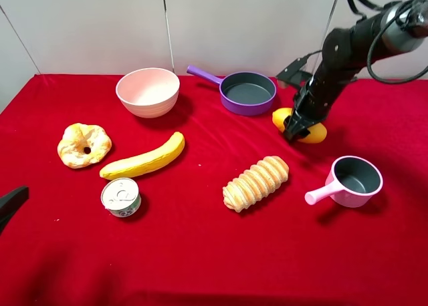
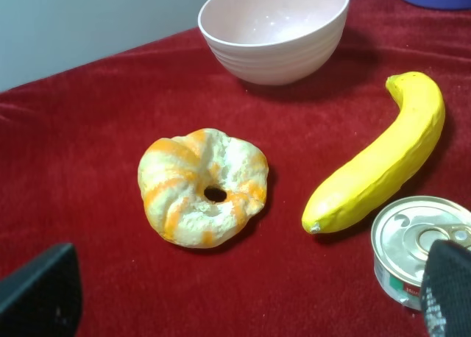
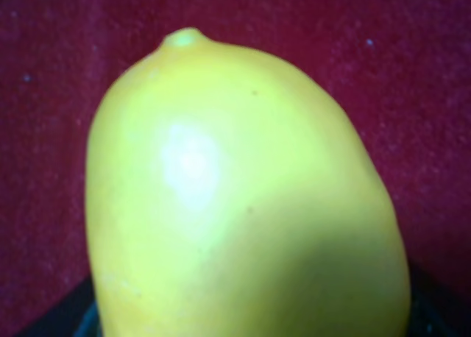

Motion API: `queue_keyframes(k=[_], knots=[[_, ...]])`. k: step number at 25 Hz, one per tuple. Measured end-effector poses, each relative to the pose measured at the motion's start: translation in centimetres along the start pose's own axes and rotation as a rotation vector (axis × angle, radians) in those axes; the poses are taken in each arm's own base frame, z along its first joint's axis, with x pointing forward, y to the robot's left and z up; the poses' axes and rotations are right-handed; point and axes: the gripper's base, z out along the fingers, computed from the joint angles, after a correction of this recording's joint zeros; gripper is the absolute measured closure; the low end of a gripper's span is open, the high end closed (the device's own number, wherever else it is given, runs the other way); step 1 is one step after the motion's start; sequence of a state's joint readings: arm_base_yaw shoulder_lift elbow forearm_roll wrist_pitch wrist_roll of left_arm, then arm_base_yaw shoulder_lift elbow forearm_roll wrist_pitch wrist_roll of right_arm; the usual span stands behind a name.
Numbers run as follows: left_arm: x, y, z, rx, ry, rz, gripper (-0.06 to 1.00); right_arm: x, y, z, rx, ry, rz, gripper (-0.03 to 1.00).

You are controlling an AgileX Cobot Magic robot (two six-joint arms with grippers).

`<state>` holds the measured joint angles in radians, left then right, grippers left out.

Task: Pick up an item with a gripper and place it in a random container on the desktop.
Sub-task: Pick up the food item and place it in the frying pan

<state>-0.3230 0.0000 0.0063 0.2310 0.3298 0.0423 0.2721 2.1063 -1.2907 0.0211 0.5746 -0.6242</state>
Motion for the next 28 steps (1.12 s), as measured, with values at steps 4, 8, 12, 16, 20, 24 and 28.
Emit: queue_keyframes(k=[4,8,12,16,20,24,28], knots=[[0.0,0.0,0.0,0.0,0.0,0.0,0.04,-1.2,-0.8,-1.3,0.004,-0.008,-0.001,0.52],[0.0,0.0,0.0,0.0,0.0,0.0,0.04,-2.5,-1.7,-2.7,0.016,-0.027,-0.002,0.52],[0.0,0.0,0.0,0.0,0.0,0.0,0.04,-3.7,-2.5,-4.0,0.033,-0.052,-0.003,0.52],[0.0,0.0,0.0,0.0,0.0,0.0,0.04,-4.7,-3.1,-5.1,0.057,-0.085,-0.004,0.52],[0.0,0.0,0.0,0.0,0.0,0.0,0.04,-5.5,-3.7,-6.0,0.08,-0.118,-0.005,0.52],[0.0,0.0,0.0,0.0,0.0,0.0,0.04,-6.3,-4.2,-6.1,0.098,-0.148,-0.003,0.52],[0.0,0.0,0.0,0.0,0.0,0.0,0.04,-7.0,-4.6,-5.6,0.107,-0.184,0.01,0.52]])
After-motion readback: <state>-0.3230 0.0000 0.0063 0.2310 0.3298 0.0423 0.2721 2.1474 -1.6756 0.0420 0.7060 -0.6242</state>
